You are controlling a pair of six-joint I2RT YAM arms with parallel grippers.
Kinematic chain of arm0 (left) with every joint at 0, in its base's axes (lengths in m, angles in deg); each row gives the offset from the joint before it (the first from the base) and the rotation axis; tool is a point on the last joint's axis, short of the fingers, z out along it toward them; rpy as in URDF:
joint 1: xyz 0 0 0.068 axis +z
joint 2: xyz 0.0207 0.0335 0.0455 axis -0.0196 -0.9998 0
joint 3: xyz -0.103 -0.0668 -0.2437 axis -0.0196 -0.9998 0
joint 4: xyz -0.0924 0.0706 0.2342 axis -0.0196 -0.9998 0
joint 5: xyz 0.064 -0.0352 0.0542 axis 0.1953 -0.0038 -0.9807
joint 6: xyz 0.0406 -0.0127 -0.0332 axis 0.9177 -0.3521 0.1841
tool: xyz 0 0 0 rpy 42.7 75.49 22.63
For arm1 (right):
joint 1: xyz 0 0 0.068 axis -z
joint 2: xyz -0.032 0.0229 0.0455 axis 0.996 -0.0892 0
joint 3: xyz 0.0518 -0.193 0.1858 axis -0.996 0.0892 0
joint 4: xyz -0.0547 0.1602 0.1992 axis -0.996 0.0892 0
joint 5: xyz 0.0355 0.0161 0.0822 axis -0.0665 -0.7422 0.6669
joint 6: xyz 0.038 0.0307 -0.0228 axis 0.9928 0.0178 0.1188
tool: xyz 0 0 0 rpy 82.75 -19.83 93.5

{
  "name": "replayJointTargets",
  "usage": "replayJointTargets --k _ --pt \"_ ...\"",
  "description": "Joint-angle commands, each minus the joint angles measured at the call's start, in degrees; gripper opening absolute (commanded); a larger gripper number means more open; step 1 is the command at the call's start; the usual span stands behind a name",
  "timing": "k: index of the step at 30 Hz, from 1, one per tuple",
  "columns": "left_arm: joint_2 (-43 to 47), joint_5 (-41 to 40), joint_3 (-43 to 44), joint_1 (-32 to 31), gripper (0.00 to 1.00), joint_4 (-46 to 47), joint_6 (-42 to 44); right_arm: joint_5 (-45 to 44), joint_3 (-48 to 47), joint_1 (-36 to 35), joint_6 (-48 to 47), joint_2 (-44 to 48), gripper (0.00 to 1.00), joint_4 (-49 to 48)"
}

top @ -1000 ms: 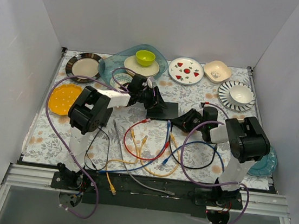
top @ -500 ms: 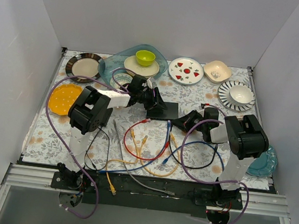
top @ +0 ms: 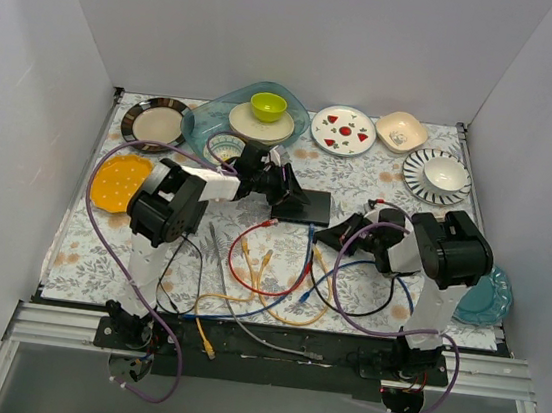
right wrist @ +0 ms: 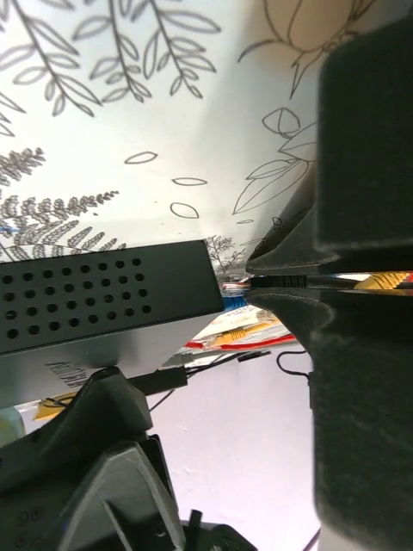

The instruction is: Pull the plug from the switch port

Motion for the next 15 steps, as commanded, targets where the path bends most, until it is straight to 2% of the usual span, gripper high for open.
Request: replayJointTargets --k 1,6,9,10,11,13,15 --pt "-3.5 -2.4 -2.5 0.5 0.39 -1.6 -1.0 2.9 1.7 -0.3 -2.8 -2.9 0.01 4.4" --pt "-3.3 -3.1 -2.6 0.6 0.39 -1.4 -1.3 1.1 3.9 0.2 -4.2 0.6 0.01 5.9" --pt "-2.3 -3.4 -2.7 1.3 0.39 -1.4 -1.3 -5.3 3.8 0.8 -12.1 9.3 0.01 18.4" --pt "-2.0 -3.4 -2.6 1.4 0.39 -1.7 -1.2 -10.4 1.7 0.8 -14.8 13.7 0.01 28.4" --pt "-1.6 -3.5 -2.7 1.7 0.39 -2.1 -0.8 -13.1 0.6 0.7 -19.6 15.5 0.01 33.9" --pt "-1.0 -3.8 -2.6 1.9 0.39 -2.6 -0.3 -19.4 -1.3 0.7 -23.1 19.5 0.01 44.1" --pt "-0.4 -4.2 -2.7 2.0 0.39 -2.9 0.1 -22.1 -3.5 0.7 -25.6 20.9 0.01 47.6"
